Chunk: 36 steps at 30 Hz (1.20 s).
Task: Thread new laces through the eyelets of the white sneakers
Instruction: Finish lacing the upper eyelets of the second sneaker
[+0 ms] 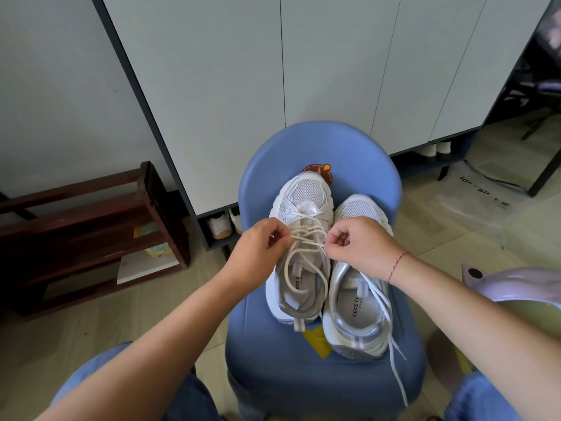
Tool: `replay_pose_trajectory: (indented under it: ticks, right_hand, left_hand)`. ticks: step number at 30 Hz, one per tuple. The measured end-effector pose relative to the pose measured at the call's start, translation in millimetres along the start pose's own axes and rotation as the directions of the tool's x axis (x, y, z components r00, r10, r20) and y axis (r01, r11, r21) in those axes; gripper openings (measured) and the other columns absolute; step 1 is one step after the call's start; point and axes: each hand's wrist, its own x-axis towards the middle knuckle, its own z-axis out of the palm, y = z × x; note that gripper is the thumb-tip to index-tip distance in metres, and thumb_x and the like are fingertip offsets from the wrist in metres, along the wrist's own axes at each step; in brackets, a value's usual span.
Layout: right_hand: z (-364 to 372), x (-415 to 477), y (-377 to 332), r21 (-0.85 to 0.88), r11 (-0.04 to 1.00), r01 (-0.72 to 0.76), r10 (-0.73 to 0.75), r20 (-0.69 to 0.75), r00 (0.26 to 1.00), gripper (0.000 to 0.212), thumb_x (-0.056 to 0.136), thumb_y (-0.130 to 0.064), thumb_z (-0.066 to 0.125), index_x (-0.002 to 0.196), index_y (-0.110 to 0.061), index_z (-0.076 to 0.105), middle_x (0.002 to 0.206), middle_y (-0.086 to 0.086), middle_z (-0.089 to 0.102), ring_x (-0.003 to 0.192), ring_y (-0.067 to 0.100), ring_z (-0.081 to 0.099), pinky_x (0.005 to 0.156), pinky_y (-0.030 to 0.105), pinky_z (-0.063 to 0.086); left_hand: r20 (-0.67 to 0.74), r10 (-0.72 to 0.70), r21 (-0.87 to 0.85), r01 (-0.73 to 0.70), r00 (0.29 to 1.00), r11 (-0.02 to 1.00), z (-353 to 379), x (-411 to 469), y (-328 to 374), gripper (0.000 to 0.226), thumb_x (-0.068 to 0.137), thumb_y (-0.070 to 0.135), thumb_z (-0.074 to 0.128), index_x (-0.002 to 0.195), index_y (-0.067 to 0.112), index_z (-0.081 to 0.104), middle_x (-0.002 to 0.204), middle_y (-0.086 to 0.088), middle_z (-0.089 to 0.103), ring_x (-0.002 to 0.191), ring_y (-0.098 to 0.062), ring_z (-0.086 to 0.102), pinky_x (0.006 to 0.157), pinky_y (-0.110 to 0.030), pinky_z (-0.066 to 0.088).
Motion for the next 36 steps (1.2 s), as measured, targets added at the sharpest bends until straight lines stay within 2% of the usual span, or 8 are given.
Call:
replay_pose_trajectory:
  ticks: [7,11,15,19,27,32,34,36]
  right_hand:
    - [-1.2,1.2,3.8,-0.006,0.994,-0.108,0.107,-0.059,0.992,0.011,0.078,-0.015,0.064,0.072,-0.006,0.063,0.070,-0.002,0.060,0.066,0.010,0.051,0.061,0.024,0.042]
    - [-3.2,1.1,4.2,0.050,0.998,-0.046,0.045,0.027,0.999,0.010,0.079,-0.012,0.063,0.085,-0.020,0.059,0.074,-0.006,0.055,0.067,0.008,0.050,0.070,0.025,0.045]
    - [-2.8,2.4,5.0,0.087,0.996,-0.013,0.010,0.034,0.999,0.010,0.081,-0.019,0.067,0.088,-0.022,0.060,0.073,-0.008,0.055,0.065,0.006,0.050,0.071,0.025,0.046]
    - [-3.2,3.4,5.6,0.072,0.997,0.004,-0.004,-0.001,1.000,0.007,0.084,-0.020,0.068,0.078,-0.018,0.065,0.071,-0.010,0.061,0.067,0.004,0.055,0.064,0.013,0.043]
    - [0.2,4.3,6.0,0.170,0.984,-0.053,0.072,-0.107,0.992,0.008,0.083,-0.016,0.067,0.075,-0.018,0.067,0.074,-0.007,0.065,0.069,0.005,0.056,0.068,0.020,0.043]
    - [-7.3,-4.6,-4.0,0.035,0.999,-0.017,0.023,-0.154,0.988,0.019,0.079,-0.031,0.072,0.068,-0.018,0.065,0.059,-0.010,0.057,0.054,0.000,0.048,0.056,0.016,0.036]
    - [-6.9,-12.8,-11.2,0.014,1.000,0.008,-0.006,-0.106,0.994,0.020,0.081,-0.033,0.070,0.069,-0.018,0.070,0.058,-0.010,0.058,0.055,-0.001,0.050,0.056,0.017,0.036]
    - [-1.2,-18.6,-17.9,-0.029,1.000,0.008,-0.009,-0.054,0.999,0.027,0.083,-0.040,0.066,0.073,-0.016,0.073,0.063,-0.005,0.064,0.060,0.005,0.055,0.060,0.025,0.042]
  left_hand:
    - [-0.034,-0.178,-0.183,0.169,0.984,0.969,3.7,-3.7,-4.0,0.010,0.096,0.017,0.054,0.087,0.011,0.055,0.078,0.000,0.062,0.076,-0.020,0.057,0.075,-0.031,0.049]
    - [-0.029,-0.125,-0.158,0.119,0.992,0.980,-0.6,-1.9,-2.3,0.004,0.093,0.020,0.059,0.090,0.019,0.058,0.080,0.007,0.061,0.071,-0.010,0.054,0.066,-0.014,0.044]
    - [-0.030,-0.073,-0.190,0.066,0.997,0.980,-1.7,0.7,1.6,0.008,0.089,0.024,0.066,0.096,0.023,0.063,0.078,0.009,0.060,0.068,-0.006,0.052,0.067,-0.020,0.046]
    - [-0.006,-0.055,-0.175,0.053,0.998,0.983,0.5,-1.9,1.8,0.008,0.088,0.023,0.068,0.084,0.016,0.065,0.073,0.000,0.065,0.061,-0.004,0.052,0.060,-0.015,0.043]
    - [-0.037,-0.180,-0.219,0.168,0.983,0.961,3.1,-5.4,-1.0,0.015,0.086,0.029,0.069,0.085,0.018,0.059,0.074,0.001,0.061,0.066,-0.010,0.054,0.064,-0.022,0.047]
    - [-0.096,-0.087,0.028,0.090,0.992,0.996,1.1,-18.7,11.4,0.038,0.082,0.051,0.067,0.064,0.020,0.054,0.054,0.010,0.046,0.050,-0.006,0.040,0.049,-0.017,0.032]
    - [-0.076,-0.085,0.061,0.089,0.993,0.994,3.8,-25.9,12.0,0.051,0.089,0.050,0.059,0.053,0.015,0.046,0.045,0.004,0.038,0.045,-0.010,0.032,0.046,-0.020,0.025]
    - [0.006,-0.117,0.011,0.117,0.993,0.993,6.9,-32.8,12.9,0.049,0.092,0.046,0.055,0.059,0.011,0.060,0.050,-0.007,0.045,0.046,-0.009,0.030,0.047,-0.022,0.025]
